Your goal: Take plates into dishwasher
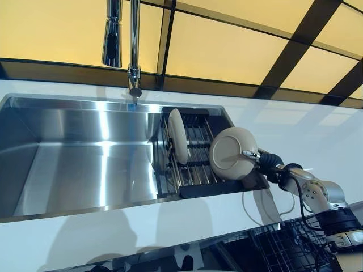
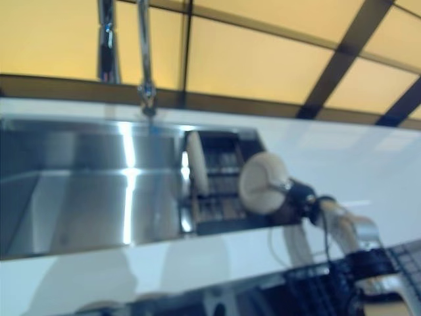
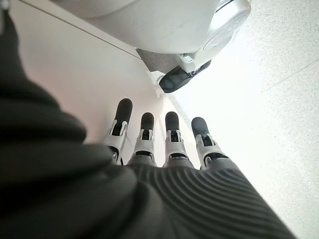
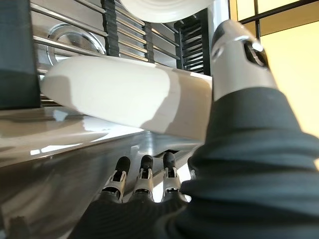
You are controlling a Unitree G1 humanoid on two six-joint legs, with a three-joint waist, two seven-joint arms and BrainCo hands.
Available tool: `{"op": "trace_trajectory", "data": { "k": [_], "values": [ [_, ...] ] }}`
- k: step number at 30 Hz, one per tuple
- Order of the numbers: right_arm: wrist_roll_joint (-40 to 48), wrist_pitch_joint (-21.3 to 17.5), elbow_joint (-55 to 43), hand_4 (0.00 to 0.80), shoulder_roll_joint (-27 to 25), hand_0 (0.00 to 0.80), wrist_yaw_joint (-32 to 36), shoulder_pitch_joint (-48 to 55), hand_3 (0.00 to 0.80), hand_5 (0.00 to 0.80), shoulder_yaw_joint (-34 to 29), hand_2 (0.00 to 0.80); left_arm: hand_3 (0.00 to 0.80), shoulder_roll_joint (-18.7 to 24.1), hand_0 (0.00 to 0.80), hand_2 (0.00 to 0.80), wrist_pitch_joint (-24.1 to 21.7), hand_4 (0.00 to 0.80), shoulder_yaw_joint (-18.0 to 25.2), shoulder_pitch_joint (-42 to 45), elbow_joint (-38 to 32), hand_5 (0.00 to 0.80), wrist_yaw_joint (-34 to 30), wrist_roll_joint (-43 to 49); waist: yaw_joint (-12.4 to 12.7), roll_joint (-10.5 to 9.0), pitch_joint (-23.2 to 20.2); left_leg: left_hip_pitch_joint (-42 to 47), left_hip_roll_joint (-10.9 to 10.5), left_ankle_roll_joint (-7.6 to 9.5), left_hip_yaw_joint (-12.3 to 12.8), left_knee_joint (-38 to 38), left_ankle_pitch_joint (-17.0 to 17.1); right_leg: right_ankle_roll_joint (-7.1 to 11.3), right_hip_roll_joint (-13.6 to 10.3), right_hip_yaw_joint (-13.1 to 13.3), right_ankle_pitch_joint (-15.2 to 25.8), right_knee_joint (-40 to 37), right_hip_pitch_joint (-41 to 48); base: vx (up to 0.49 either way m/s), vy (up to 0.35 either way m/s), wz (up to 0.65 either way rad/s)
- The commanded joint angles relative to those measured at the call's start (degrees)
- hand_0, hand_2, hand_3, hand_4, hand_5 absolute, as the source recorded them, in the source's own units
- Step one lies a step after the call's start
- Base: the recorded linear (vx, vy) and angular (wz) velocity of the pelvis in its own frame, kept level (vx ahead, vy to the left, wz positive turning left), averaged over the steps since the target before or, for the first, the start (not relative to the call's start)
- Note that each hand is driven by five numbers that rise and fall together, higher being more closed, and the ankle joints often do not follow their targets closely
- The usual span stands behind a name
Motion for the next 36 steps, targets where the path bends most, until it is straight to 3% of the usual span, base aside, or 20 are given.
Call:
{"op": "trace_trajectory", "data": {
  "k": [1,5,6,7,8,9,10,22,30,36],
  "values": [
    [-0.09,-1.46,-2.3,0.0,-1.87,0.0,-2.49,-6.77,0.0,0.0,0.55,0.0,0.0,-0.3,0.0,0.0,-3.1,0.0,-3.04,-7.41,1.16,0.0,0.79,2.19,-0.8,4.94,1.79,-0.36,-6.31,8.08,2.18,-0.02,-4.55,0.26,5.35,0.71,-6.39,7.01,0.04,0.0,0.0,0.0],
    [0.14,-0.91,-2.25,0.0,-0.93,0.0,-4.87,-8.7,0.0,0.0,1.67,0.0,0.0,-0.64,0.0,0.0,-3.12,0.0,-3.52,-7.74,0.96,0.0,0.74,2.22,-0.63,4.9,2.01,-0.31,-6.3,8.16,2.19,0.03,-4.65,0.3,5.38,0.8,-6.28,6.9,0.04,0.0,0.0,0.0],
    [0.19,-0.91,-2.12,0.072,-0.66,0.072,-5.5,-9.12,0.072,0.072,1.92,0.072,0.0,-0.74,0.0,0.0,-3.05,0.0,-3.77,-7.82,0.87,0.0,0.76,2.28,-0.56,4.86,2.05,-0.35,-6.32,8.2,2.2,0.07,-4.66,0.29,5.39,0.86,-6.21,6.77,0.07,0.0,0.0,0.0],
    [0.29,-1.02,-2.05,0.326,-0.48,0.326,-6.05,-9.36,0.326,0.326,2.08,0.326,0.0,-0.79,0.0,0.0,-3.0,0.0,-4.01,-7.89,0.83,0.0,0.8,2.27,-0.51,4.83,2.12,-0.4,-6.32,8.22,2.18,0.13,-4.66,0.28,5.4,0.91,-6.19,6.74,0.07,0.0,0.0,0.0],
    [-0.02,-1.52,-1.78,0.508,-0.31,0.508,-6.4,-9.54,0.508,0.508,2.18,0.508,0.0,-0.82,0.0,0.0,-2.97,0.0,-4.15,-8.03,0.85,0.0,0.82,2.23,-0.5,4.78,2.2,-0.44,-6.31,8.28,2.23,0.2,-4.69,0.29,5.36,0.93,-6.15,6.77,0.03,0.0,0.0,0.0],
    [-0.09,-1.58,-1.76,0.558,-0.24,0.558,-6.49,-9.64,0.558,0.558,2.19,0.558,0.0,-0.83,0.0,0.0,-2.97,0.0,-4.15,-8.05,0.86,0.0,0.83,2.27,-0.49,4.78,2.22,-0.44,-6.31,8.28,2.22,0.2,-4.69,0.29,5.36,0.93,-6.14,6.76,0.02,0.0,0.0,0.0],
    [-0.11,-1.67,-1.62,0.794,-0.09,0.794,-6.73,-9.89,0.794,0.794,2.12,0.794,0.0,-0.83,0.0,0.0,-2.93,0.0,-4.08,-8.13,0.85,0.0,0.74,2.43,-0.48,4.77,2.32,-0.43,-6.32,8.31,2.24,0.25,-4.72,0.31,5.36,0.94,-6.12,6.82,-0.01,0.0,0.0,0.0],
    [-5.55,-7.22,-3.25,0.8,-1.37,0.8,-7.72,-11.1,0.8,0.8,0.39,0.8,0.0,-0.84,0.0,0.0,-2.62,0.0,-3.88,-7.97,0.72,0.0,0.28,2.97,-0.64,5.03,2.61,-0.58,-6.35,8.41,2.4,0.51,-4.85,0.66,5.09,1.17,-6.0,7.22,-0.58,0.0,0.0,0.0],
    [-2.91,-17.04,-8.5,0.8,-1.36,0.8,-13.89,-11.47,0.8,0.8,-2.77,0.8,0.0,-1.26,0.0,0.0,-2.84,0.0,-4.09,-7.64,0.7,0.0,0.26,2.58,-0.83,5.63,3.0,-0.64,-6.46,8.54,2.42,0.6,-4.99,0.88,4.84,1.22,-6.0,7.57,-0.91,0.001,0.006,-0.01],
    [-3.52,-21.02,-12.5,0.8,-2.18,0.8,-15.37,-12.37,0.8,0.8,-4.99,0.8,0.0,-1.46,0.0,0.0,-3.1,0.0,-3.95,-7.3,0.58,0.0,0.22,2.81,-1.01,6.0,3.09,-0.64,-6.6,8.68,2.54,0.64,-5.18,1.04,4.65,1.37,-5.97,7.81,-1.2,0.003,0.011,-0.02]
  ]
}}
